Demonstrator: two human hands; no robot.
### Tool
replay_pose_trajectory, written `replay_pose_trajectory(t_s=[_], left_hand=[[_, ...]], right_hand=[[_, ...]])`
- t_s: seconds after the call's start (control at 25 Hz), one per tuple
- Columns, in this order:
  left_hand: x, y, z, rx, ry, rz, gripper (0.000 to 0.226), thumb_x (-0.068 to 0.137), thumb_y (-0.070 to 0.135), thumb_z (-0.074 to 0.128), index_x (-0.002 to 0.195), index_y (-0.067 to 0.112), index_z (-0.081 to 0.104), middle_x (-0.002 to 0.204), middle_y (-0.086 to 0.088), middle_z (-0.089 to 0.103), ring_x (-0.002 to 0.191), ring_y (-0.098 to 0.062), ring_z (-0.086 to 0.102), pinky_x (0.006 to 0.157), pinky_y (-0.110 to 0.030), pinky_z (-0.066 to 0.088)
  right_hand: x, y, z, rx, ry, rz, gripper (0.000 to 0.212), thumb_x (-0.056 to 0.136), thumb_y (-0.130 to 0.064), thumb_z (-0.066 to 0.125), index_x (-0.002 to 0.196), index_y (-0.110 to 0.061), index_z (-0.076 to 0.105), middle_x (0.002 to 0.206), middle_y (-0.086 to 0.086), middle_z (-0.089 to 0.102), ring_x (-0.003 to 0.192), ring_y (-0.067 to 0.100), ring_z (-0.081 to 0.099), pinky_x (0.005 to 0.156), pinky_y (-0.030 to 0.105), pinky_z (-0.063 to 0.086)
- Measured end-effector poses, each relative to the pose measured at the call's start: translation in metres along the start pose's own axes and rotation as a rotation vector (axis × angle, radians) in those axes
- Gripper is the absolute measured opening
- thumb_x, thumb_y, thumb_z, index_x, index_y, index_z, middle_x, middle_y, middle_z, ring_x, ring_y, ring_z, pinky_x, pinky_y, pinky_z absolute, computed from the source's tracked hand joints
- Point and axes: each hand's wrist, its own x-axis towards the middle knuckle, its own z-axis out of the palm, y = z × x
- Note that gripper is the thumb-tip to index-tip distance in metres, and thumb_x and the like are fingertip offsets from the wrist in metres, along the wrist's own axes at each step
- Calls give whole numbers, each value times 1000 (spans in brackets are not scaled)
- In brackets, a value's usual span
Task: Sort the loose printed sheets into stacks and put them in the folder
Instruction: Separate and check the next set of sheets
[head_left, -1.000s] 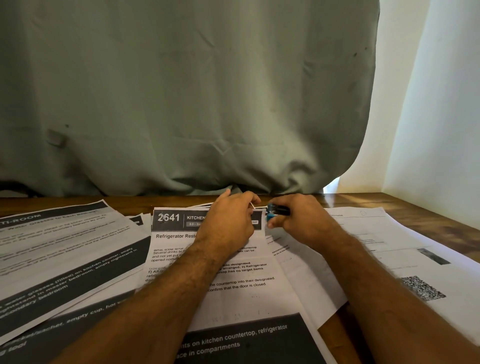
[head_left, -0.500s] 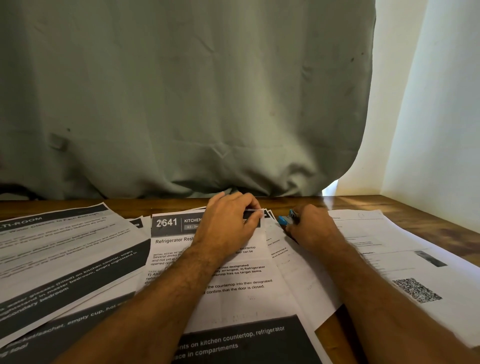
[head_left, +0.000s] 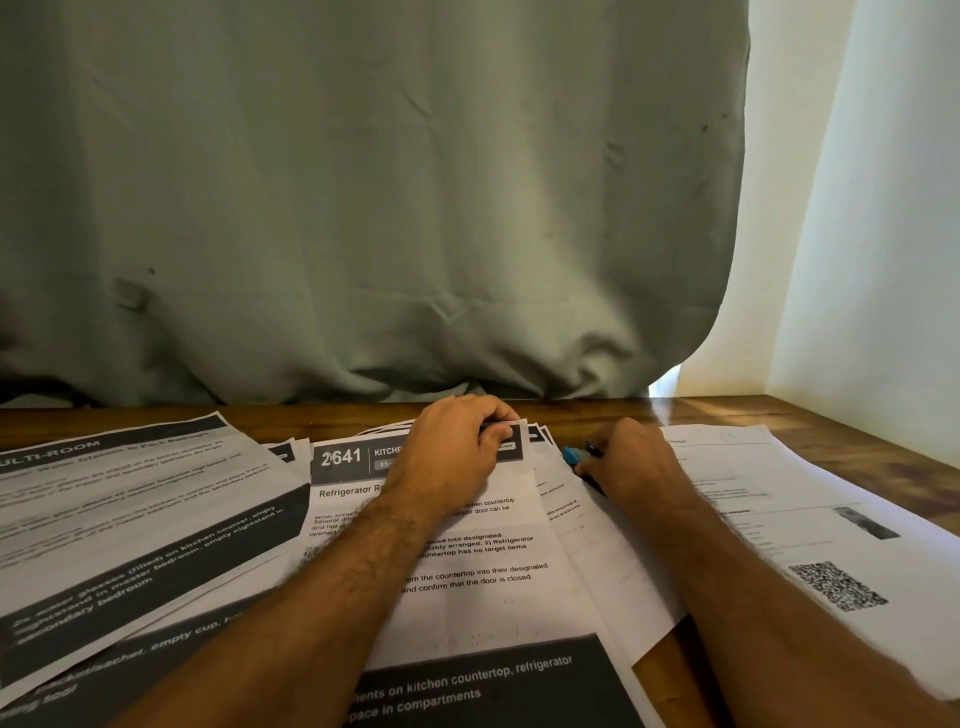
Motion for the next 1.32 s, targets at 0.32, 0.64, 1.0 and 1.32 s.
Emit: replay_pose_trajectory(t_s=[0.32, 0.64, 1.0, 1.32], left_hand=[[6, 9, -13, -113, 178, -2, 12, 98, 23, 61, 101, 29, 72, 100, 10, 69, 98, -10, 60, 94, -35, 51], [9, 6, -29, -210, 215, -58, 16, 96, 31, 64, 111, 36, 65, 113, 7, 65, 106, -14, 62, 97, -43, 54], [8, -38, -61, -99, 340, -464, 87, 84, 65, 64, 149, 15, 35, 108, -2, 65, 111, -25, 61, 90, -43, 49], [6, -62, -56, -1227, -436, -684, 50, 83, 18, 66, 131, 5, 59, 122, -23, 70, 104, -39, 71, 73, -46, 63]], right_hand=[[-34, -32, -6, 688, -274, -310, 19, 82, -39, 73, 87, -21, 77, 76, -4, 75, 69, 9, 72, 67, 28, 56], [-34, -32, -2, 841, -498, -242, 13, 92, -13, 64, 99, -10, 74, 93, 6, 77, 87, 23, 74, 85, 43, 58], [-17, -9, -10, 1251, -273, 17, 18, 96, -14, 60, 110, -6, 66, 101, 13, 75, 88, 37, 73, 82, 57, 57], [-13, -3, -16, 1257, -186, 68, 19, 93, -20, 65, 107, -7, 67, 102, 13, 75, 90, 39, 72, 87, 57, 55]])
